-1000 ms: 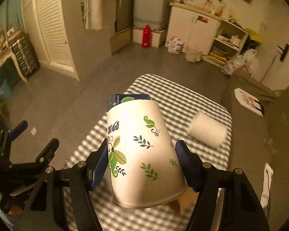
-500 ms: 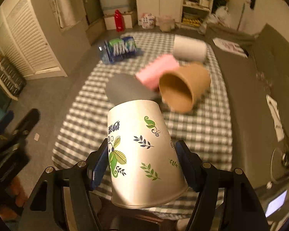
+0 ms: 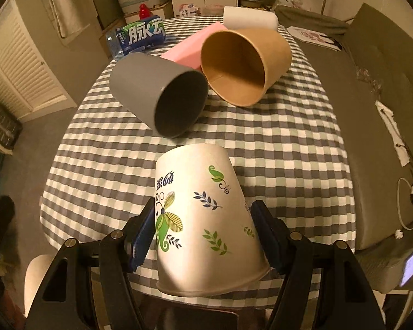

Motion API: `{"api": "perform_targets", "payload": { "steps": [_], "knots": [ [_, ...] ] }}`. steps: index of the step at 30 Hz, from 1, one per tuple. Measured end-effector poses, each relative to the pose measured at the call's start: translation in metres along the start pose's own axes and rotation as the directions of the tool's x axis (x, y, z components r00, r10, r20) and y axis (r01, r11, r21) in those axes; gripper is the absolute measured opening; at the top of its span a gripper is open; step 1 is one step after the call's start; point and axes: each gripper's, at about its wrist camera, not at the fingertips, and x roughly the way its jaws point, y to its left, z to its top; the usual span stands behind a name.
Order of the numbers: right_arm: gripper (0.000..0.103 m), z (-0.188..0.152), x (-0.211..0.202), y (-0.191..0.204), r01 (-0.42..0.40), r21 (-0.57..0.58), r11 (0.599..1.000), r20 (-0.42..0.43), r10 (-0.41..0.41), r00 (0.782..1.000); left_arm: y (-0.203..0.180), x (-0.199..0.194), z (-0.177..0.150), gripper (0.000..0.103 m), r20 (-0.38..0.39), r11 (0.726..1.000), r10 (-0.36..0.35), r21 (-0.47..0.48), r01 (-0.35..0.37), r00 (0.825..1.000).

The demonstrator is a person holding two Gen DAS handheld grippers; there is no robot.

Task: Flip cup upside down
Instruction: 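Lift the white paper cup with the right gripper and rotate it, then bring the left gripper to the white cup and grasp it from the right gripper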

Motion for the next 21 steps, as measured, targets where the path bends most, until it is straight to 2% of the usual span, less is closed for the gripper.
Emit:
{"api": "perform_targets", "payload": {
  "steps": [2, 4, 5, 9, 14, 17, 21],
  "knots": [
    [0.071, 0.000, -0.001, -0.007, -0.011, 0.013, 1.000, -0.002, 0.011, 1.000, -0.007, 0.001, 0.000, 0.103, -0.007, 1.000, 0.005, 0.019, -0.005, 1.000],
    [0.083, 0.001, -0.010, -0.016, -0.045, 0.034, 0.998, 0.018, 0.044, 0.999, -0.016, 0.001, 0.002, 0.103, -0.016, 0.999, 0.002, 0.043, -0.001, 1.000],
    [0.084, 0.003, -0.015, -0.020, -0.065, 0.038, 0.997, 0.031, 0.064, 0.997, -0.020, 0.001, 0.003, 0.103, -0.020, 0.999, -0.001, 0.050, 0.002, 1.000],
    [0.085, 0.009, -0.045, -0.045, -0.103, 0.053, 0.993, 0.087, 0.098, 0.991, -0.041, 0.002, 0.013, 0.103, -0.051, 0.998, -0.015, 0.062, 0.018, 0.999],
    [0.086, 0.016, -0.076, -0.088, -0.099, 0.096, 0.990, 0.121, 0.087, 0.989, -0.079, 0.005, 0.030, 0.103, -0.097, 0.994, -0.072, 0.077, 0.079, 0.993],
    [0.086, 0.017, -0.084, -0.113, -0.059, 0.117, 0.991, 0.143, 0.042, 0.989, -0.106, 0.011, 0.038, 0.103, -0.133, 0.988, -0.119, 0.078, 0.130, 0.984],
    [0.086, 0.011, -0.079, -0.144, -0.044, 0.169, 0.985, 0.137, 0.021, 0.990, -0.136, 0.027, 0.045, 0.103, -0.213, 0.982, -0.165, 0.058, 0.181, 0.963]
  ]
}}
